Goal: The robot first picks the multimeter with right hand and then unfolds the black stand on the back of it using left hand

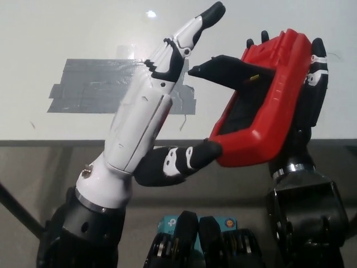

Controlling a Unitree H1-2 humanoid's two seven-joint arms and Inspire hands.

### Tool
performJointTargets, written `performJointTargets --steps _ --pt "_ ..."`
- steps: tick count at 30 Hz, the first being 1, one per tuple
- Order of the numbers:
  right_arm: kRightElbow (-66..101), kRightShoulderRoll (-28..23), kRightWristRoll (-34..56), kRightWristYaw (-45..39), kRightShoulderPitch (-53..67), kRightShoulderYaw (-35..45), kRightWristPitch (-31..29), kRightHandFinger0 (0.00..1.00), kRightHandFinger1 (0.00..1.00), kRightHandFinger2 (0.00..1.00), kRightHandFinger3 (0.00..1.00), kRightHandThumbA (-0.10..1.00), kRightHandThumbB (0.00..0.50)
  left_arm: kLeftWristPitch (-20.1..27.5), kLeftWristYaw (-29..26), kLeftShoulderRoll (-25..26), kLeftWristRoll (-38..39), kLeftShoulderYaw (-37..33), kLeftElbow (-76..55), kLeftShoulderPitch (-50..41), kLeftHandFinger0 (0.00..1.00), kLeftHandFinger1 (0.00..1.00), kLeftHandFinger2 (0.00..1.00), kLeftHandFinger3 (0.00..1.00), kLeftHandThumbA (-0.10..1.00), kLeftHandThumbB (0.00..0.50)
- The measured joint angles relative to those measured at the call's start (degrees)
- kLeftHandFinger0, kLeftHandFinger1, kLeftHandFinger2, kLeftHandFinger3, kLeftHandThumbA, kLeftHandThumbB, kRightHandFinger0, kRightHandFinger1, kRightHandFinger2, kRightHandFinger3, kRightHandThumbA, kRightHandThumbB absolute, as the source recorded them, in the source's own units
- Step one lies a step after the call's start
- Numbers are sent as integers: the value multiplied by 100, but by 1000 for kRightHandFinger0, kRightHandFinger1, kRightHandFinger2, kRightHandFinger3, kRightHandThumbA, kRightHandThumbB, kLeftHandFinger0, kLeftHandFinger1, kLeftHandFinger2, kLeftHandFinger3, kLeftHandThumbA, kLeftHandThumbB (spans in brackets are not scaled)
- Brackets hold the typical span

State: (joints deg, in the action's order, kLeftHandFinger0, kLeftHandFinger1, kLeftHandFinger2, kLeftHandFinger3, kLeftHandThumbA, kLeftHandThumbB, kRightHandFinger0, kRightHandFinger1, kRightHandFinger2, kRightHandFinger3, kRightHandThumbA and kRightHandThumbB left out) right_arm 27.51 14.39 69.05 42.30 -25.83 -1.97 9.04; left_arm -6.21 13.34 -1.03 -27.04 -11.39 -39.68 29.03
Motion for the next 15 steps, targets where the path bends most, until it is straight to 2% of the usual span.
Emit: performJointTargets --steps 7,15 --pt "15 0 -6 0 -4 15 0 0 429 776 1000 -100 80 4 -1 36 -13 56 10 0 1000 1000 1000 1000 1000 393" --pt "42 1 -5 0 -4 16 0 0 414 738 1000 -100 76 -7 2 34 -40 3 10 -63 1000 1000 1000 1000 1000 397"
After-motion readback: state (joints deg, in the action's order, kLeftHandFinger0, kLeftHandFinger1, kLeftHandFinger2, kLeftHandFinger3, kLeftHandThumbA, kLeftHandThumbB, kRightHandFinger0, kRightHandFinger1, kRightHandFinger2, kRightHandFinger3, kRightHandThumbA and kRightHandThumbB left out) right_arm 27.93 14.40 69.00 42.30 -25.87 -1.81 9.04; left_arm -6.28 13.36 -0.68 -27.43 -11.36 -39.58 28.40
